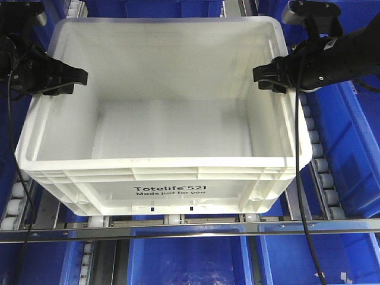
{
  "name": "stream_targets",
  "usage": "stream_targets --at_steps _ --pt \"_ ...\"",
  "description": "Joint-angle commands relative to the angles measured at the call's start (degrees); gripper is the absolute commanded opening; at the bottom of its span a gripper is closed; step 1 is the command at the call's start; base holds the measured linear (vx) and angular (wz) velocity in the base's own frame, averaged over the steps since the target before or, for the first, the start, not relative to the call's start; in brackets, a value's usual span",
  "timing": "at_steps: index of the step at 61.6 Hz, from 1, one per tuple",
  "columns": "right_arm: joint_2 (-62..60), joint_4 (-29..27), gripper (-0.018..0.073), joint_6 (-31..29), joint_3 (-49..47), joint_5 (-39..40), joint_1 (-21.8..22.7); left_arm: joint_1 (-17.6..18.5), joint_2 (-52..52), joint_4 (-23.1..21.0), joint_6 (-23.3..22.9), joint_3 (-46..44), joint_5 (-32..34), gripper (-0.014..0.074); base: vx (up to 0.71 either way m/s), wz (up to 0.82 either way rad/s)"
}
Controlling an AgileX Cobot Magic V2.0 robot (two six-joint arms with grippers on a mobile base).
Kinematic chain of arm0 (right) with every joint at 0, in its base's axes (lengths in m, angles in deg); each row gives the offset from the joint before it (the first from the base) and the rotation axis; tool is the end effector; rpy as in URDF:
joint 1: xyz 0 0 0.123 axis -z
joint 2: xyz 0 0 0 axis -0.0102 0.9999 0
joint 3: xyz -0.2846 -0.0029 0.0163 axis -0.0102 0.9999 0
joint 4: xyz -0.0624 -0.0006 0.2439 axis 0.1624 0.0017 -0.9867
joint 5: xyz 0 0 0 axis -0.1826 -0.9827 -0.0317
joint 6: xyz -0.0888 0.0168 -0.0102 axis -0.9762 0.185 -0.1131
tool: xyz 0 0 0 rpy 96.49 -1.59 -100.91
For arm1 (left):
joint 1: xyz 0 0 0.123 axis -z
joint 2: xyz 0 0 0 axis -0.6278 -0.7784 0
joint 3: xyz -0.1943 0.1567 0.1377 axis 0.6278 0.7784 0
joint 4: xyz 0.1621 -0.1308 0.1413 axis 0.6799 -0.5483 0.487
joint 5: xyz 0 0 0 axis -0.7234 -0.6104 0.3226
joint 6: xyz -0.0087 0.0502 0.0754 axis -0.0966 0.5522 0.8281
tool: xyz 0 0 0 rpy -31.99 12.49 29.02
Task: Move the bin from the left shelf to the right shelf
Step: 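Push the crate forward and lower it onto the rollers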
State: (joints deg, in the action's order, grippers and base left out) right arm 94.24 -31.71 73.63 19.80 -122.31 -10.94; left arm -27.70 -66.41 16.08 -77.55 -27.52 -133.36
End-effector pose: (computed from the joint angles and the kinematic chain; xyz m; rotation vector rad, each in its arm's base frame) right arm 0.3345 0.0868 0.2970 -0.2513 2.4047 0.3682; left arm 0.3217 -0.0701 0.3117 0.1882 2.5309 -0.1927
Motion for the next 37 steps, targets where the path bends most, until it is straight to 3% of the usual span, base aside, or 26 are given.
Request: stream_targets --at_steps 1,37 --pt "-1.3 -1.0 -0.0004 -1.0 -2.1 5.8 0.3 0.3 1.7 -0.5 1.6 -2.0 6.3 -0.0008 0.00 0.00" --pt "-0.7 -0.9 0.0006 -2.0 -2.1 8.1 0.3 0.4 0.8 -2.4 1.8 -2.0 4.8 0.0001 0.00 0.00"
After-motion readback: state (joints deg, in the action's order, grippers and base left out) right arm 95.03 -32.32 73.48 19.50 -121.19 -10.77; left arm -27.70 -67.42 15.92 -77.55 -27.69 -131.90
